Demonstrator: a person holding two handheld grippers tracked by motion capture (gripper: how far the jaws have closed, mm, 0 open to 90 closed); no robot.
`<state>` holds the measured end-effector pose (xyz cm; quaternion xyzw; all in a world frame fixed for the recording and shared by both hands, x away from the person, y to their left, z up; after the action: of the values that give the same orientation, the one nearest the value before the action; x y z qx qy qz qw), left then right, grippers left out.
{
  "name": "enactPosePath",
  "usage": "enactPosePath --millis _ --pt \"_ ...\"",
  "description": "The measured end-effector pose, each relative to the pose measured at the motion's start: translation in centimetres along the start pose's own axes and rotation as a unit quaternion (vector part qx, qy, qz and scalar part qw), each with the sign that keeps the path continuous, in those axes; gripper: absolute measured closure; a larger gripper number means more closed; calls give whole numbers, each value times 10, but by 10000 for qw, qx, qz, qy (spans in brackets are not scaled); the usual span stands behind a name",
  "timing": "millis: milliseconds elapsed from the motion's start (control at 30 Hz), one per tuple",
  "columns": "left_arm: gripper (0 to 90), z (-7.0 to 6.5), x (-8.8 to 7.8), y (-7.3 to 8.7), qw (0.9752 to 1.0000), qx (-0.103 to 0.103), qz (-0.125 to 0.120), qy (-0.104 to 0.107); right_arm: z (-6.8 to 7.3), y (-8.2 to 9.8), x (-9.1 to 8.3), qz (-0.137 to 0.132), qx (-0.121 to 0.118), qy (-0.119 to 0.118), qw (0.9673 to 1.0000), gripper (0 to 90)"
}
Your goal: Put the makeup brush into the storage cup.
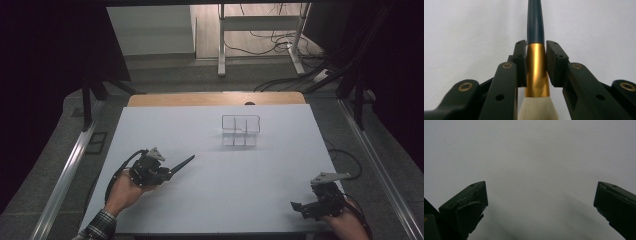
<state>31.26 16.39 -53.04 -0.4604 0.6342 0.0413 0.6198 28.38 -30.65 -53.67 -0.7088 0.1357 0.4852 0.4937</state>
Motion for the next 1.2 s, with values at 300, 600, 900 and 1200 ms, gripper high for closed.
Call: enactPosePath --millis 300,600,900,1200 --pt "722 -6 -6 -6 9995 133 -270 32 0 0 0 -19 -15 11 10000 0" --pt "723 -19 -13 -15 9975 356 -596 156 0 -1 -1 -33 -33 36 10000 0" --pt "722 -30 -15 -21 9952 510 -770 326 1 -4 -3 -107 -73 51 9999 0" --pt "723 -41 -14 -26 9934 634 -860 412 4 -10 -5 -236 -253 83 9994 0"
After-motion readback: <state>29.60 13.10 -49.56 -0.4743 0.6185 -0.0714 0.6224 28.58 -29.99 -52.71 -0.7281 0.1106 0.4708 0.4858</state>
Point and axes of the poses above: each handheld gripper's, and its own axes: x roughly forward along the jaws, y roughly out of its underside, z roughly to its left, the point moved 6 cm from there along x, roughly forward along the jaws, and after that the axes turned 8 degrees about y, right-handed, at the moved point
